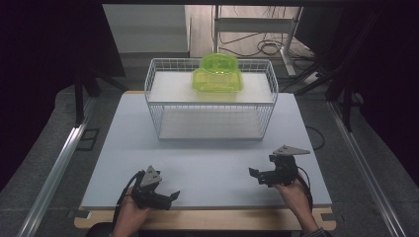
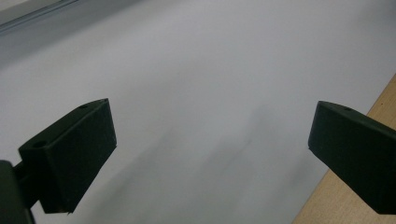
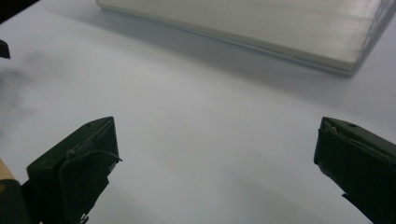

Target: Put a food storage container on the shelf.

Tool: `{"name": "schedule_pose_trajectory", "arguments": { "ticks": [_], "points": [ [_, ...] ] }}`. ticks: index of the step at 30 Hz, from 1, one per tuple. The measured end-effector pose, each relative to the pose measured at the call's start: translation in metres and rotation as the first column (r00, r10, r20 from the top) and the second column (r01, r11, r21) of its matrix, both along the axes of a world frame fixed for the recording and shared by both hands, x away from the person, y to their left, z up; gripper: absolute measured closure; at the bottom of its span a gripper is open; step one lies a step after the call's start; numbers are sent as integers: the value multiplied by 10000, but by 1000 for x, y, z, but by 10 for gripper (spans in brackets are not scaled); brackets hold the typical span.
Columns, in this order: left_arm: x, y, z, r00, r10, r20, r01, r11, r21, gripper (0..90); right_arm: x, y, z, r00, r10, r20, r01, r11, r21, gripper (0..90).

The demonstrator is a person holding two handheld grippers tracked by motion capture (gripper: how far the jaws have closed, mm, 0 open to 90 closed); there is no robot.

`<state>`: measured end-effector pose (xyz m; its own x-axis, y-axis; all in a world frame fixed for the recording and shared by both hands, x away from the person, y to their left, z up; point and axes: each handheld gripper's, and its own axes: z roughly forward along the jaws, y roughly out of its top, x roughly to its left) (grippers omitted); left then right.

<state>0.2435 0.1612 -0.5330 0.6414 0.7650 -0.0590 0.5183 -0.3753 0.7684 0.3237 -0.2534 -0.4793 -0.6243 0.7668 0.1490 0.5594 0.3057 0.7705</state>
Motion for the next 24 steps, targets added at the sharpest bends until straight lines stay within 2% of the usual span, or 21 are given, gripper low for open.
{"name": "schedule_pose_trajectory", "arguments": {
  "ticks": [8, 18, 24],
  "points": [
    [0, 0, 0, 10000, -36, 4, 36, 10000, 43, 9, -9, -6, -15, 9995, -162, -258, 147, 9984, -549, 1],
    [0, -1, -1, 10000, -88, -19, 88, 9998, 159, 9, -19, -6, -28, 9988, -102, -471, 43, 9923, -1240, 0],
    [0, -2, -1, 10000, -90, 1, 90, 9996, 249, 8, -21, -5, -31, 9985, -126, -538, 49, 9899, -1420, 0]
  ]
}}
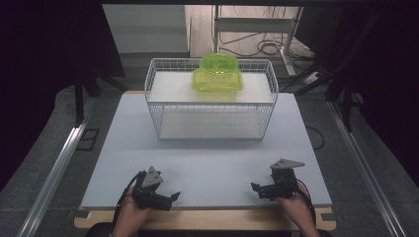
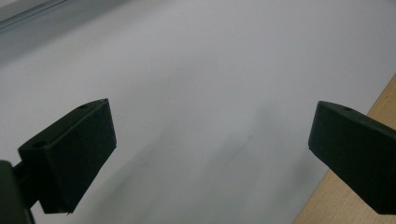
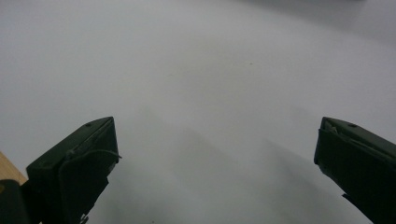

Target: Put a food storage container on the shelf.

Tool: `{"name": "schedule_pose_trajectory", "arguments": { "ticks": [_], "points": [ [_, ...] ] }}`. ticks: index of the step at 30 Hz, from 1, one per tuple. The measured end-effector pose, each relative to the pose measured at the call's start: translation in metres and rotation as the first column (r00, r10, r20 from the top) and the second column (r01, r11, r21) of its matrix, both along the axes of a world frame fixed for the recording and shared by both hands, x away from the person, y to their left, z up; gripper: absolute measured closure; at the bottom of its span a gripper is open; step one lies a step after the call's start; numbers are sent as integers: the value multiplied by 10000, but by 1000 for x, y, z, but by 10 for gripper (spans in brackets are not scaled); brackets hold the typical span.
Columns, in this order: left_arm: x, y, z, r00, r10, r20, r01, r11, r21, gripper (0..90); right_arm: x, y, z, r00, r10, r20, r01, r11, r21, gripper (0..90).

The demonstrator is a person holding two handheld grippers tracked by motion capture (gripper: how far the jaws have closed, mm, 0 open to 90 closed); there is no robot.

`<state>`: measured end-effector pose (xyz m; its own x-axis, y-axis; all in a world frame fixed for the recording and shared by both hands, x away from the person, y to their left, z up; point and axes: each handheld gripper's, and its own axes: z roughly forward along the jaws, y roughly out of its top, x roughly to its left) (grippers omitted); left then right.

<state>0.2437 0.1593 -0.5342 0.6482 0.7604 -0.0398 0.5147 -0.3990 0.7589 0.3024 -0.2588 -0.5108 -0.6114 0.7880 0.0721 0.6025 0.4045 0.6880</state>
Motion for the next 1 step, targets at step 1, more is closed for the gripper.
{"name": "schedule_pose_trajectory", "arguments": {
  "ticks": [1],
  "points": [
    [0, 0, 0, 10000, 4, 14, -4, 10000, -9, 8, 0, 0, 0, 10000, -16, 4, 16, 10000, -5, 0]
  ]
}}
